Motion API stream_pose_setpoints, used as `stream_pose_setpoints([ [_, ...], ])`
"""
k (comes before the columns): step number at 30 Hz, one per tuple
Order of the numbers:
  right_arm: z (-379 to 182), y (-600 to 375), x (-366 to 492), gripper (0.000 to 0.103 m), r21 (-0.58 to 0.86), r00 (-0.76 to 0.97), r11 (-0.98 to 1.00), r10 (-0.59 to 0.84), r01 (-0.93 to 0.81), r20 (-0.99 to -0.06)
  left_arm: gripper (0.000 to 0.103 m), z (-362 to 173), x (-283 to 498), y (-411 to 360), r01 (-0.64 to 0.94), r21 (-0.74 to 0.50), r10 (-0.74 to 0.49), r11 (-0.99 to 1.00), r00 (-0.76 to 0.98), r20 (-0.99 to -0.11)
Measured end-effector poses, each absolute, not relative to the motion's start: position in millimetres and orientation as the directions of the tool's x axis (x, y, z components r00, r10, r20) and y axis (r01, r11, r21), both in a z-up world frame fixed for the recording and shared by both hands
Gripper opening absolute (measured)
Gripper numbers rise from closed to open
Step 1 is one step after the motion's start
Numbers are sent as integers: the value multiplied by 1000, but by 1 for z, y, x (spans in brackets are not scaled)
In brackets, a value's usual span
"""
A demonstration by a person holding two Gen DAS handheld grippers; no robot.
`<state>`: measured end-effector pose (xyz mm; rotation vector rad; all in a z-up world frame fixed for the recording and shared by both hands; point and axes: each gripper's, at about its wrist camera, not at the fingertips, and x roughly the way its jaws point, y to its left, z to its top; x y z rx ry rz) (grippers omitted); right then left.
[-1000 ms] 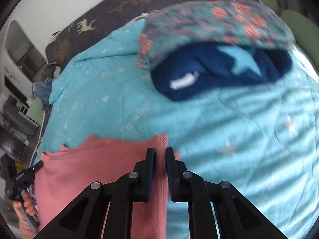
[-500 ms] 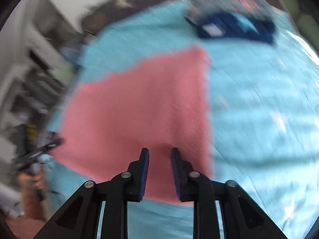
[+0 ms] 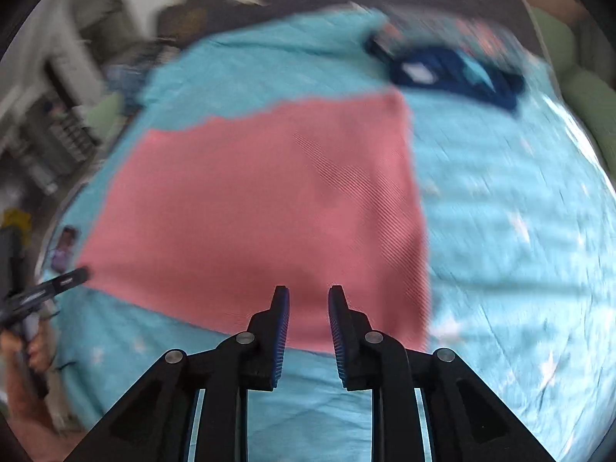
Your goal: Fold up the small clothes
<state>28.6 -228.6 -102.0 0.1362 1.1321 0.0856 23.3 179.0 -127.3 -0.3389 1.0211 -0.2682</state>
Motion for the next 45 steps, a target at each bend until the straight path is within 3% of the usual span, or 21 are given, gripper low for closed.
stream_pose_setpoints([
  [3, -91, -225, 27, 22, 178, 459, 984, 156, 4, -874, 31, -120, 25, 184, 45, -456, -413, 889, 511, -754],
  [6, -66, -183, 23, 23, 133, 514, 977, 203, -169, -834, 31, -112, 26, 187, 37, -465, -410, 885, 536, -738],
  [8, -59, -148, 23, 33, 158, 484, 938, 297, -308, -823, 38, -104, 25, 192, 13, -427, -357, 904, 571, -739],
  [10, -59, -102, 22, 46, 155, 439, 887, 359, -435, -824, 59, -99, 21, 202, -16, -410, -319, 912, 602, -732],
  [17, -86, 28, 12, 54, -16, 374, 687, 376, -726, -848, 68, -100, 2, 245, -127, -397, -220, 909, 663, -715],
  [24, -121, 98, 25, 56, -243, 472, 610, 247, -755, -846, 68, -109, -1, 267, -180, -443, -218, 878, 674, -706],
  [25, -125, 101, 34, 55, -264, 494, 627, 224, -733, -840, 68, -110, 0, 269, -181, -450, -224, 875, 672, -706],
  [28, -120, 91, 56, 14, -146, 456, 702, 277, -697, -845, 68, -112, 11, 271, -167, -480, -264, 861, 661, -703],
  [29, -110, 78, 58, 10, -67, 425, 727, 322, -683, -846, 68, -112, 15, 270, -158, -497, -284, 853, 657, -698],
  [32, -86, 42, 66, 8, 135, 388, 776, 448, -616, -806, 70, -111, 32, 265, -108, -558, -366, 823, 649, -666],
  [35, -71, 6, 78, 8, 289, 367, 788, 533, -544, -763, 78, -107, 64, 248, -46, -624, -456, 780, 641, -618],
  [39, -64, -16, 80, 8, 352, 375, 799, 555, -487, -742, 83, -109, 113, 218, 21, -692, -584, 721, 557, -591],
  [44, -61, -19, 73, 8, 377, 378, 792, 574, -480, -726, 83, -128, 162, 183, -13, -644, -570, 765, 453, -686],
  [45, -60, -19, 73, 8, 377, 381, 792, 575, -480, -724, 76, -131, 169, 179, -19, -639, -565, 769, 447, -694],
])
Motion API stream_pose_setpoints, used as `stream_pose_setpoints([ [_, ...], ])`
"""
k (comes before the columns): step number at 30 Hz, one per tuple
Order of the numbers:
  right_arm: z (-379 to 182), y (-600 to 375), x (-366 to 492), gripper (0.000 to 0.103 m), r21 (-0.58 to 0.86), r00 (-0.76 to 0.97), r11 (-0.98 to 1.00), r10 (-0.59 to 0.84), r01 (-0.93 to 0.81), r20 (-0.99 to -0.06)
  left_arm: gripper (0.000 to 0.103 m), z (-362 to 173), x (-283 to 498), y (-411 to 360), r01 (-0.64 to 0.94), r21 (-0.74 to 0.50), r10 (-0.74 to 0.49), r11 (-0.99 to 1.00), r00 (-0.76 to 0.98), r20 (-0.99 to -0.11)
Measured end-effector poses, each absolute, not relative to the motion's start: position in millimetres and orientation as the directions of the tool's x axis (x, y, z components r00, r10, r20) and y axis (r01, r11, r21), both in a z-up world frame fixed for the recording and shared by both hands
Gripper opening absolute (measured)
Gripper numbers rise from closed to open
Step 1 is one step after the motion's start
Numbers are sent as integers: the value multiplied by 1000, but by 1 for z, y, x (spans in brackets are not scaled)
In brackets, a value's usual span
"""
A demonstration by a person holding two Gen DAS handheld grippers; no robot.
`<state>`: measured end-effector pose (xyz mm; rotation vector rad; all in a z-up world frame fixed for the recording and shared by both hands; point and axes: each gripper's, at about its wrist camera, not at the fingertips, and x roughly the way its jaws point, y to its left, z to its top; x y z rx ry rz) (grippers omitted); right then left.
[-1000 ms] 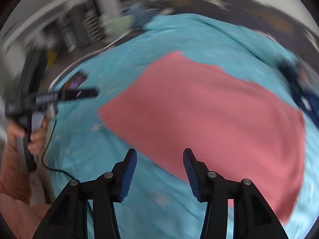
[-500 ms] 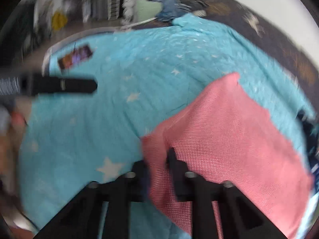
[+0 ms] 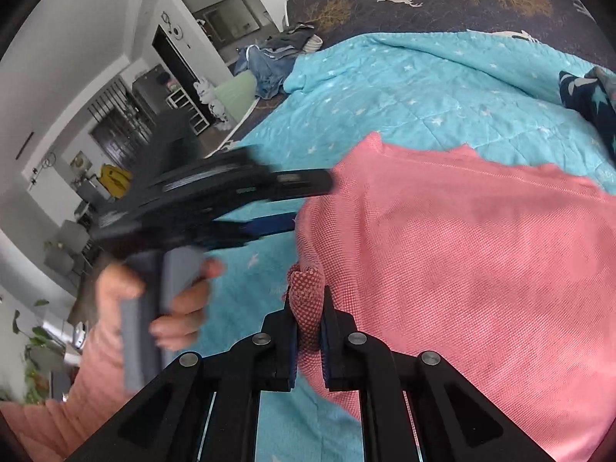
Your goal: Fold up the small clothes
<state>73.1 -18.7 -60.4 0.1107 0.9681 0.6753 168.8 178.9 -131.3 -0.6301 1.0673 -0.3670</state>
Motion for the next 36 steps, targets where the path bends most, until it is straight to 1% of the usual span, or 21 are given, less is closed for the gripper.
stream_pose_setpoints([
  [1, -61, -19, 74, 8, 381, 382, 790, 579, -480, -720, 44, -133, 173, 177, -15, -638, -565, 770, 449, -692],
  [2, -62, -22, 70, 8, 386, 381, 788, 583, -479, -718, 25, -134, 179, 175, -15, -641, -573, 767, 434, -695],
  [3, -62, -22, 70, 8, 393, 381, 786, 588, -477, -714, 20, -136, 183, 174, -32, -646, -577, 763, 418, -702],
  [4, -61, -24, 69, 8, 399, 383, 785, 591, -474, -710, 19, -133, 184, 174, -50, -650, -570, 758, 431, -699],
  [6, -60, -30, 67, 7, 411, 388, 780, 602, -472, -698, 18, -118, 182, 167, -26, -610, -532, 792, 462, -710],
  [7, -58, -34, 65, 7, 417, 397, 779, 607, -469, -688, 15, -112, 182, 164, -7, -603, -529, 798, 471, -706],
  [11, -48, -58, 62, 7, 453, 437, 775, 626, -441, -646, 15, -74, 180, 134, 96, -575, -539, 812, 499, -678],
  [15, -33, -93, 50, 7, 478, 504, 777, 629, -409, -592, 15, -37, 180, 85, 213, -525, -553, 824, 503, -664],
  [19, -18, -139, 28, 7, 478, 595, 802, 591, -358, -544, 16, -19, 183, 24, 300, -477, -563, 826, 466, -682],
  [22, -14, -176, 12, 7, 485, 661, 823, 544, -297, -518, 15, -17, 185, -24, 348, -445, -562, 825, 432, -705],
  [26, -17, -231, -8, 7, 529, 725, 829, 477, -182, -497, 15, -24, 184, -80, 403, -420, -566, 813, 382, -731],
  [31, -37, -274, -23, 7, 568, 744, 821, 417, -63, -521, 16, -45, 185, -135, 437, -377, -532, 817, 319, -784],
  [36, -56, -298, -26, 7, 578, 735, 816, 389, 5, -556, 17, -69, 186, -157, 435, -344, -491, 832, 289, -822],
])
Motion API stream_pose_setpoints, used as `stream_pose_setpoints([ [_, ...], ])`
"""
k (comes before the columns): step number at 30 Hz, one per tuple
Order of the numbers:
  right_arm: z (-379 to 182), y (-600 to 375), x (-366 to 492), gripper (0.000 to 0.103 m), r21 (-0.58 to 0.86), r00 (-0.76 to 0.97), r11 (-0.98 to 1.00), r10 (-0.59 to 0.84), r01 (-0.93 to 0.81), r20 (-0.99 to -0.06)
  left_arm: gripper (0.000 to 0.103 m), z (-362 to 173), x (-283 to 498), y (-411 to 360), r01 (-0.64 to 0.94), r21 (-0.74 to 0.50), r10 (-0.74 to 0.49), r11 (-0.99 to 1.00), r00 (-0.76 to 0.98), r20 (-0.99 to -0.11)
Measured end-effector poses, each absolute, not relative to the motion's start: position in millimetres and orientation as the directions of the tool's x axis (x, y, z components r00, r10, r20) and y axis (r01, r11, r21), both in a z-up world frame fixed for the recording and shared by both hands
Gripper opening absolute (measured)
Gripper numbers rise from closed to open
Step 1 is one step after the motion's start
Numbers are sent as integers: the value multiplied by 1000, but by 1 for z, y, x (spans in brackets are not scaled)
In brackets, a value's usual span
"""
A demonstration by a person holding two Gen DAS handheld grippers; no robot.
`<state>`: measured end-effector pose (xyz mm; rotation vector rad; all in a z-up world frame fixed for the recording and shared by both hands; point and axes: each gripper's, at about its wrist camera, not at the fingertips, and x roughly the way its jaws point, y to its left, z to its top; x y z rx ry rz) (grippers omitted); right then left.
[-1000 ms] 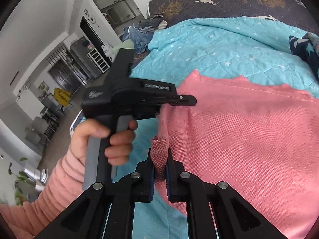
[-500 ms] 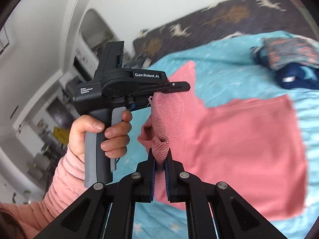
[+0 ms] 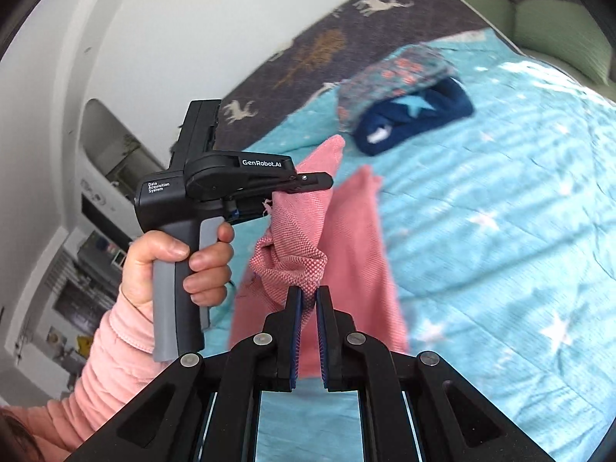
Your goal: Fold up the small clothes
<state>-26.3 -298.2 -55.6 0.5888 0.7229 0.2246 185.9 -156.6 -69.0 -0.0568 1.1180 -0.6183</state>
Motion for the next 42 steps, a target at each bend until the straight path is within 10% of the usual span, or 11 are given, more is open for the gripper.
stream_pose_setpoints([
  [12, -109, -340, -42, 10, 578, 662, 798, 342, 170, -667, 59, -13, 147, -124, 533, -351, -591, 770, 388, -708],
  [21, -67, -328, -25, 14, 519, 701, 854, 348, 37, -622, 59, -42, 109, -73, 498, -276, -507, 822, 422, -752],
  [31, -76, -283, 19, 49, 399, 597, 903, 411, -161, -689, 59, -87, 78, -52, 515, -169, -424, 840, 430, -797],
  [33, -85, -281, 28, 40, 393, 560, 911, 390, -122, -731, 59, -96, 78, -50, 499, -103, -361, 861, 453, -815],
  [34, -88, -281, 28, 4, 408, 534, 907, 398, -105, -746, 60, -103, 81, -48, 475, -73, -317, 877, 457, -831],
  [42, -77, -286, 3, 6, 479, 509, 876, 435, -49, -743, 62, -114, 87, -23, 423, -206, -387, 882, 401, -830],
])
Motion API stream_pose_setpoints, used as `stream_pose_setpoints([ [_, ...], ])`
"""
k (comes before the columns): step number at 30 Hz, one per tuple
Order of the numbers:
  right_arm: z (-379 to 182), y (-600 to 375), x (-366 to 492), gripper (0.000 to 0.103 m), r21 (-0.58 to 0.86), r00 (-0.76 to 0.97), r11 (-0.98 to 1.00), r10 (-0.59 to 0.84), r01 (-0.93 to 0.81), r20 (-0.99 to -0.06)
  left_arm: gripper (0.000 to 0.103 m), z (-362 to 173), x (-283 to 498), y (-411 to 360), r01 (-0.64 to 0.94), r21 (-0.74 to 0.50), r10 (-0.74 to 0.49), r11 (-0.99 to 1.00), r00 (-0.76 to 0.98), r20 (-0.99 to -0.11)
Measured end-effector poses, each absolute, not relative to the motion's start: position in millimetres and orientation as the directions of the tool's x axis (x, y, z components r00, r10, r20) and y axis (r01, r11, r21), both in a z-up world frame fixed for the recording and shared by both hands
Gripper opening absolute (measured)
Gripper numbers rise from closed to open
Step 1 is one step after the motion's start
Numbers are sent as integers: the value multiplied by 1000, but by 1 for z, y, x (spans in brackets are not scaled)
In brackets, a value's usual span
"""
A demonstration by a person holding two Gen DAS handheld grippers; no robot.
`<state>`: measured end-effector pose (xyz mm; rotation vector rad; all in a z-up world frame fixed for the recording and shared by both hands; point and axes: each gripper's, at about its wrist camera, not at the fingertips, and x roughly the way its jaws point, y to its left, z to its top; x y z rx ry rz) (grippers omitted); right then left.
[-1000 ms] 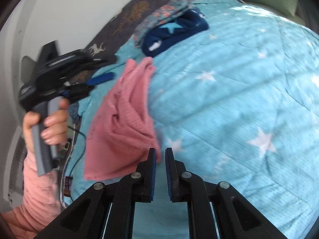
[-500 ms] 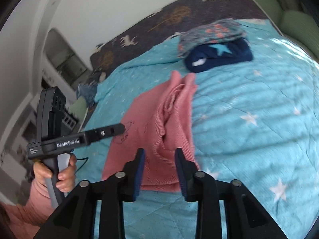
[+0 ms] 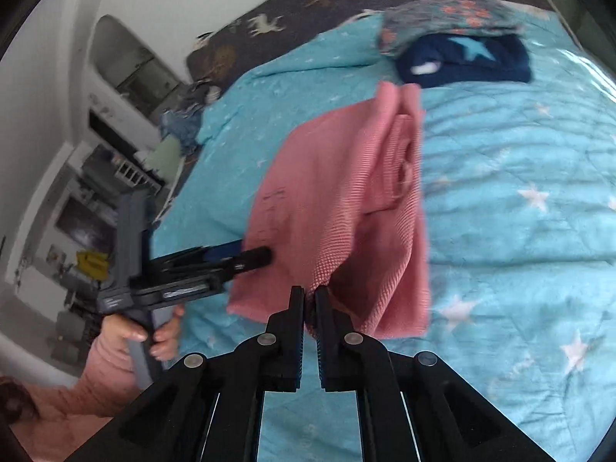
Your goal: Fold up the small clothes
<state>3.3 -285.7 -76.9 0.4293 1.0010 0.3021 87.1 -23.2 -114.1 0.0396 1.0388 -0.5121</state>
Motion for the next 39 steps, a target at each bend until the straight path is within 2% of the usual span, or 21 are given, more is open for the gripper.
stream_pose_setpoints([
  [2, -93, -315, 3, 6, 425, 528, 896, 300, 130, -794, 62, -115, 83, -25, 435, -177, -371, 883, 414, -832],
  [4, -103, -335, -4, 8, 408, 524, 884, 241, 229, -817, 62, -116, 80, -22, 436, -178, -371, 882, 411, -833],
  [7, -96, -342, -17, 8, 499, 562, 850, 332, 171, -758, 62, -112, 72, -16, 441, -189, -383, 877, 405, -830],
  [9, -81, -330, -27, 12, 486, 592, 870, 352, 78, -725, 62, -106, 62, -14, 461, -184, -391, 868, 405, -826],
  [10, -73, -319, -30, 17, 466, 603, 884, 364, 16, -710, 62, -103, 59, -15, 473, -186, -399, 861, 403, -824],
  [11, -68, -311, -32, 29, 453, 606, 891, 375, -27, -701, 62, -100, 54, -15, 488, -195, -415, 851, 397, -819],
  [12, -63, -300, -32, 36, 431, 606, 899, 388, -80, -695, 62, -95, 46, -17, 518, -209, -444, 829, 384, -810],
  [13, -60, -290, -30, 51, 409, 604, 905, 390, -114, -695, 62, -93, 40, -18, 539, -213, -458, 815, 376, -806],
  [14, -61, -286, -26, 55, 394, 601, 910, 387, -128, -699, 62, -91, 34, -21, 562, -205, -464, 802, 369, -805],
  [18, -75, -266, -5, 55, 390, 554, 909, 404, -149, -728, 63, -108, 22, -32, 601, -110, -397, 791, 369, -840],
  [21, -89, -262, 10, 53, 426, 521, 896, 425, -126, -740, 61, -123, 30, -28, 546, -100, -346, 832, 369, -863],
  [23, -92, -264, 18, 6, 436, 527, 896, 411, -84, -744, 54, -118, 32, -18, 504, -135, -365, 853, 392, -844],
  [27, -81, -288, 11, 5, 512, 572, 859, 421, -1, -704, 49, -111, 31, -2, 452, -160, -368, 877, 421, -829],
  [29, -92, -304, 11, 5, 527, 551, 847, 409, 68, -727, 49, -114, 27, 5, 433, -150, -349, 889, 428, -833],
  [31, -106, -319, 12, 6, 472, 523, 869, 335, 152, -784, 47, -121, 24, 10, 413, -155, -338, 897, 417, -843],
  [33, -116, -329, 7, 6, 514, 510, 839, 369, 176, -777, 44, -119, 17, 12, 410, -130, -318, 903, 433, -843],
  [36, -107, -332, 2, 8, 534, 534, 834, 390, 141, -750, 44, -106, 16, 13, 436, -163, -363, 885, 426, -829],
  [39, -79, -313, 5, 9, 508, 582, 861, 407, 12, -703, 44, -87, 18, 6, 485, -233, -460, 843, 425, -779],
])
